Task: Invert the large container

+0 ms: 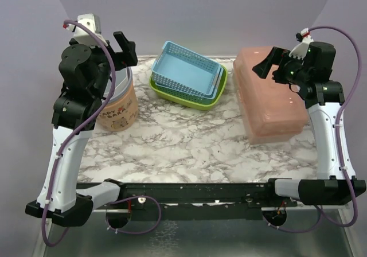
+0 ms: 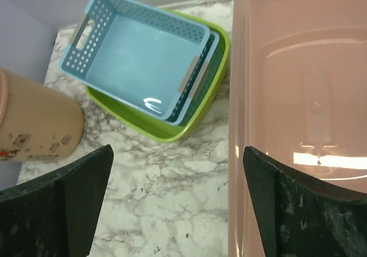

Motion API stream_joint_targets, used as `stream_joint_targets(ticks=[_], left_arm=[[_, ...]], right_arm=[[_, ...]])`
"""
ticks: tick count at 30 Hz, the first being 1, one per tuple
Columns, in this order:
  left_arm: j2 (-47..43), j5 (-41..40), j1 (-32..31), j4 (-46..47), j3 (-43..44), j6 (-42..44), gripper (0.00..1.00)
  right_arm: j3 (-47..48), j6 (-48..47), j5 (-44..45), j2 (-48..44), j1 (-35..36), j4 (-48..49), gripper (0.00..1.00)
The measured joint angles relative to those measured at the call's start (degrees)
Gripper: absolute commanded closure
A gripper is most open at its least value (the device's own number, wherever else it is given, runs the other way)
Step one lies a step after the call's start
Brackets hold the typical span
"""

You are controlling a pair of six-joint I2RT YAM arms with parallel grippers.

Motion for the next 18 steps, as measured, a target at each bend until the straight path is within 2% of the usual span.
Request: stream_joint_targets(ticks=[10,18], left_arm=[[7.04,5.40,-0.09,-1.27,-4.59,-0.50,0.01],[4.04,8.04,-0.09,-1.05,-11.98,-5.64,0.01]], right_arm=[[-7.19,1.33,-11.76,-0.87,0.92,0.35,0.00],[-8.07,0.79,-11.37,-1.05,7.06,-0.52,0.00]])
